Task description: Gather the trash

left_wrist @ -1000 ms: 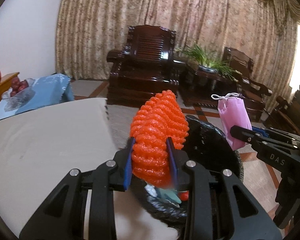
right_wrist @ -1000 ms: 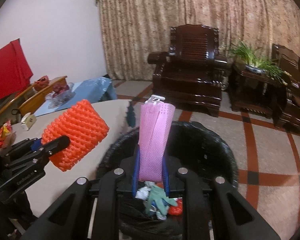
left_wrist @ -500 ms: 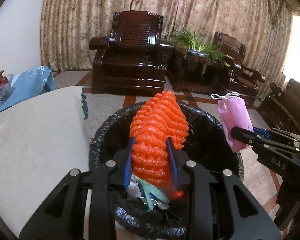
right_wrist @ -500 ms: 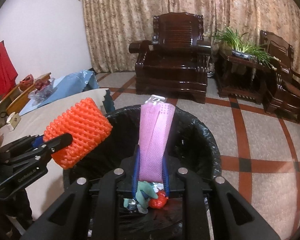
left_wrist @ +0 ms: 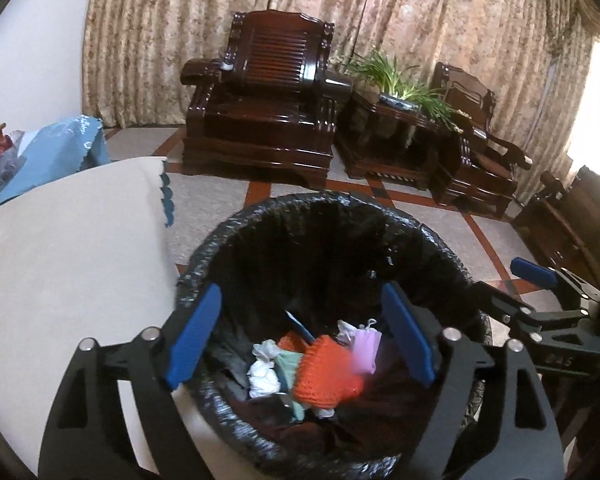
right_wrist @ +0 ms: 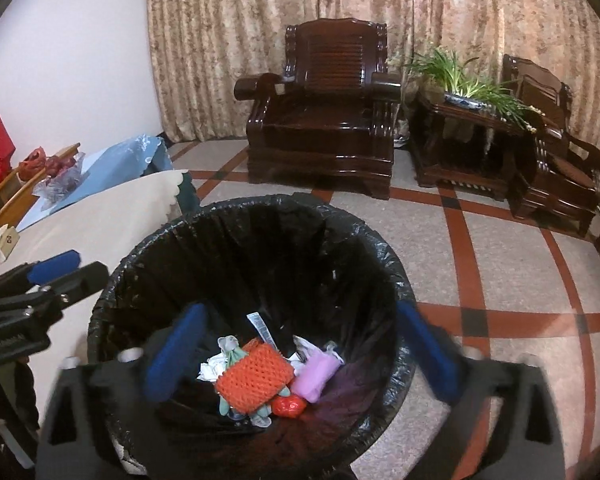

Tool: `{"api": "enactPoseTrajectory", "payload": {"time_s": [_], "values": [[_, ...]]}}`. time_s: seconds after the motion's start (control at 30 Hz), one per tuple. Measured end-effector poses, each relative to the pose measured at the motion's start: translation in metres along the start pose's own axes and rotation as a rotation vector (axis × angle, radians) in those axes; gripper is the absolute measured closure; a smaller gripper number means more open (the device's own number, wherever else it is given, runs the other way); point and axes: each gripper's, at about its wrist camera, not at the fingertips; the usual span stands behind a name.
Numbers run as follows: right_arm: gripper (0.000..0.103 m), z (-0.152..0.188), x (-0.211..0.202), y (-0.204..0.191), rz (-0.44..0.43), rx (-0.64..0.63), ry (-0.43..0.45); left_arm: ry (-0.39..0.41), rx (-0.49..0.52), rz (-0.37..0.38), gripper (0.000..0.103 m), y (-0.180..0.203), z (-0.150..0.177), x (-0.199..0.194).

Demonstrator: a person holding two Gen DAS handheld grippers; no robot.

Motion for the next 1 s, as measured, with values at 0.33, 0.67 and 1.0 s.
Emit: {"api": "enactPoseTrajectory", "payload": {"time_s": [0.33, 0.67, 1.0], "values": [[0.006, -0.003, -0.043, -0.026, -0.088, -0.017, 0.023, 0.019, 0.014, -0.076, 0.009, -0.001, 0.001, -0.058], [0.006, -0.006, -0.095, -0.066, -0.176, -0.075, 0.052, 0.077, -0.012, -0.161, 0.008, -0.006, 0.001, -0.132], [0.006, -0.006, -0.137, -0.092, -0.233, -0.109, 0.088, 0.112, -0.023, -0.216, 0.008, -0.004, 0.002, -0.184]]}}
Point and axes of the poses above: each gripper's, at about its wrist camera, not at the fingertips, and x roughly the way its jaws point, y to its right, z to its underside, and after that the axes turned 11 degrees about x, right-handed
